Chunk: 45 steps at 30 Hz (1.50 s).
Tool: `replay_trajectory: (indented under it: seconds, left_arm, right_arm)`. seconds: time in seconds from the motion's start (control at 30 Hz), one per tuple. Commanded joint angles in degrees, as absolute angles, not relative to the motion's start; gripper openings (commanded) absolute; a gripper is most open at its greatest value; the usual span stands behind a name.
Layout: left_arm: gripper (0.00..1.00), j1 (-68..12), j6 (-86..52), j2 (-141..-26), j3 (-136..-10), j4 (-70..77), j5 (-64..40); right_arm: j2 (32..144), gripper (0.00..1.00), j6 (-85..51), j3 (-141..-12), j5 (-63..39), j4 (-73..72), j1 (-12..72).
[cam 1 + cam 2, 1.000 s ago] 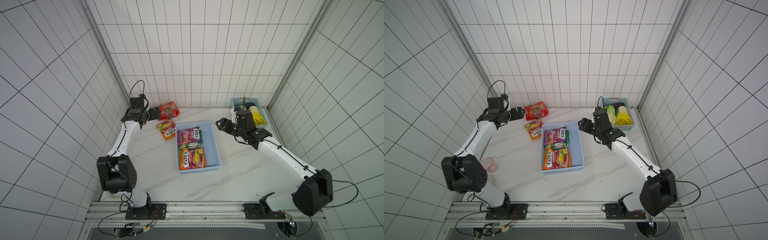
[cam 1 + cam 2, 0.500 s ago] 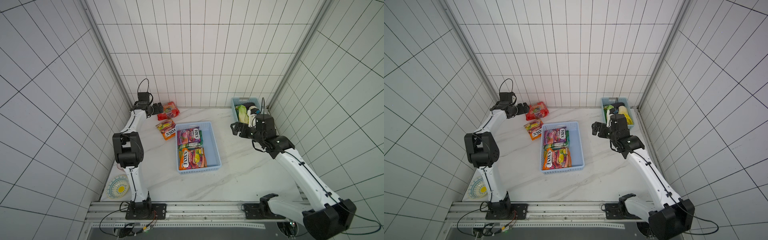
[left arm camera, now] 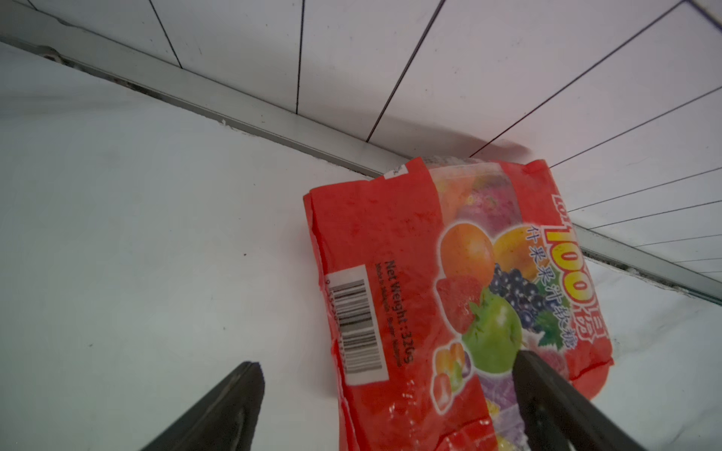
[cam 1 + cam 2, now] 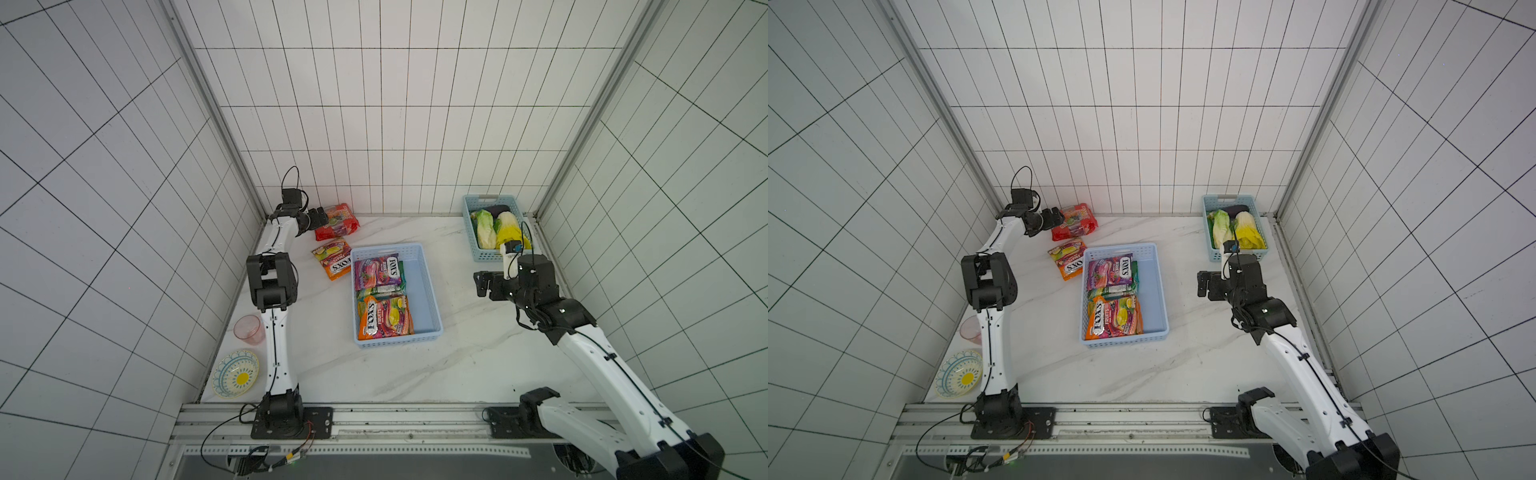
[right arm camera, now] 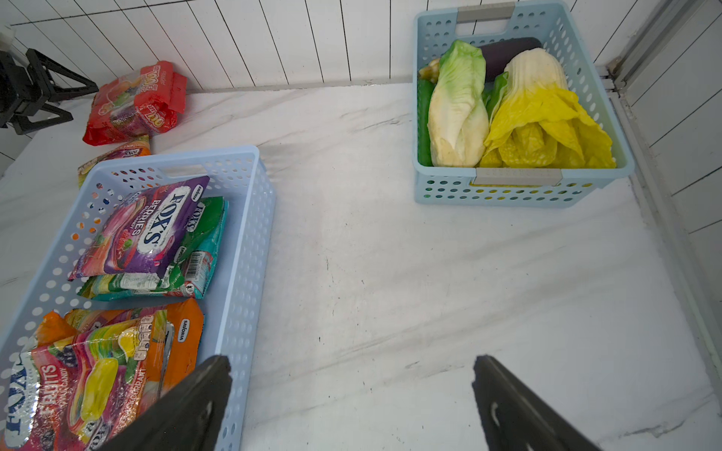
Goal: Put the candies in the basket
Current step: Pick up the candy at the center of the board.
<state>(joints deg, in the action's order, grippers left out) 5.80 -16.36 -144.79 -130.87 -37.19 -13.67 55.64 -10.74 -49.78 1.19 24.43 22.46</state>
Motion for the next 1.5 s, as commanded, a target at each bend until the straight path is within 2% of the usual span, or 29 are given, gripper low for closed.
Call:
replay_trajectory:
  seconds: [0.0, 0.17, 0.37, 0.47, 0.63, 0.93, 1.23, 1.47]
  left_arm:
    - [0.95, 6.11, -19.02, -148.27, -133.95, -36.26, -18.04]
    - [0.9, 6.46, -22.84, -151.42, -136.56, -34.54, -23.29]
    - [0.68, 6.53, -26.57, -152.65, -136.58, -31.66, -25.43]
    - [0.48, 6.45, -26.85, -152.56, -136.11, -31.55, -26.55]
    - [0.0, 6.33, -27.02, -150.32, -134.49, -30.43, -29.63]
    - [0.0, 5.26, -30.39, -138.25, -128.7, -26.92, -31.11]
    - [0.0, 1.06, -33.04, -121.54, -113.63, -18.24, -33.3]
    - [0.0, -2.62, -32.79, -110.95, -107.64, -16.27, -32.68]
  right_arm:
    - [55.81, 0.99, -9.76, -48.86, 2.4, 22.85, 21.88]
    - [56.16, 0.99, -9.5, -49.05, 3.6, 23.29, 21.88]
    - [56.9, 0.99, -9.32, -49.66, 4.23, 24.18, 21.89]
    - [56.72, 0.99, -9.32, -49.7, 4.43, 24.24, 21.81]
    - [56.02, 0.99, -9.1, -49.93, 5.61, 24.74, 21.79]
    - [54.49, 0.99, -8.99, -50.32, 5.68, 25.0, 21.8]
    - [53.48, 0.99, -8.96, -51.74, 5.29, 26.2, 21.8]
    - [51.72, 0.99, -9.49, -51.1, 4.72, 26.94, 21.8]
